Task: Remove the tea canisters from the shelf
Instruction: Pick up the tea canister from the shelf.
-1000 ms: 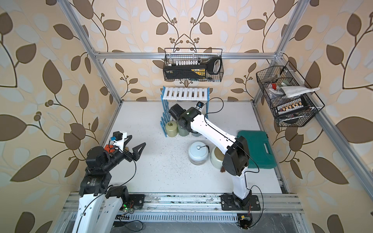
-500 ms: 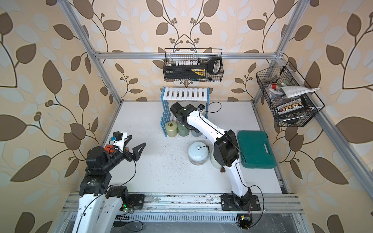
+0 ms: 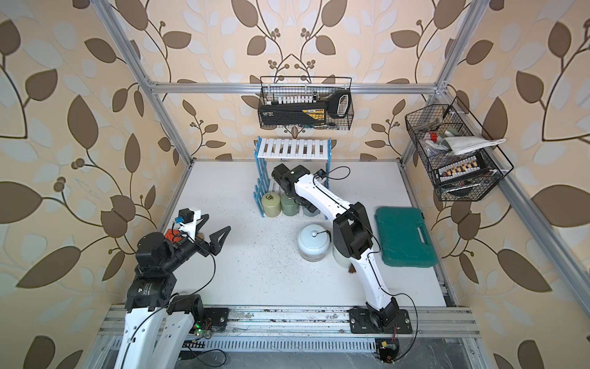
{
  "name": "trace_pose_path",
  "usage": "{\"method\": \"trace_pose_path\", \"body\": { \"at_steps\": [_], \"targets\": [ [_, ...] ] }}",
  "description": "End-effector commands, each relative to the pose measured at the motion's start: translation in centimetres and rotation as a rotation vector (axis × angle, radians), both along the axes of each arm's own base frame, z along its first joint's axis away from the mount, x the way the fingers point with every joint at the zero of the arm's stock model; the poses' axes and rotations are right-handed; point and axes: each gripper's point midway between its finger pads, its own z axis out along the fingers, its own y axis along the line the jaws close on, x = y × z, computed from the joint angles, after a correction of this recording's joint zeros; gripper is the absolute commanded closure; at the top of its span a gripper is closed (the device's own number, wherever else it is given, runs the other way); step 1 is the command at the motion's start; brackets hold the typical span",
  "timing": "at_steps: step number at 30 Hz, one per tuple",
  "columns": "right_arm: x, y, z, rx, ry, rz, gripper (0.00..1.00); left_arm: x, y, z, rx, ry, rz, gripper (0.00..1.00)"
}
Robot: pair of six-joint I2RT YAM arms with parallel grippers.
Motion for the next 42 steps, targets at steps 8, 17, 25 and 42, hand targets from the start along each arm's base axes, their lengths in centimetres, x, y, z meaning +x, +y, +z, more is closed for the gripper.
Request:
{"method": "trace_pose_path", "body": {
  "at_steps": [8, 17, 25, 42],
  "targets": [
    [0.5, -0.7, -2.2, 0.000, 0.043, -0.057, 0.01, -0.4, -0.5, 1.0, 0.010, -0.046, -0.036, 0.01],
    [1.7, -0.5, -3.5, 0.023, 0.056, -0.029, 0.01, -0.3, -0.4, 0.8, 0.018, -0.044, -0.029, 0.01],
    [1.6, 0.3, -5.2, 0.045, 0.085, -0.024, 0.01, -0.1, -0.3, 0.8, 0.022, -0.048, -0.019, 0.01],
    [2.3, -0.7, -4.6, 0.019, 0.033, -0.030, 0.32, 0.2, 0.0, 0.6, 0.029, -0.067, 0.000, 0.01]
  ]
}}
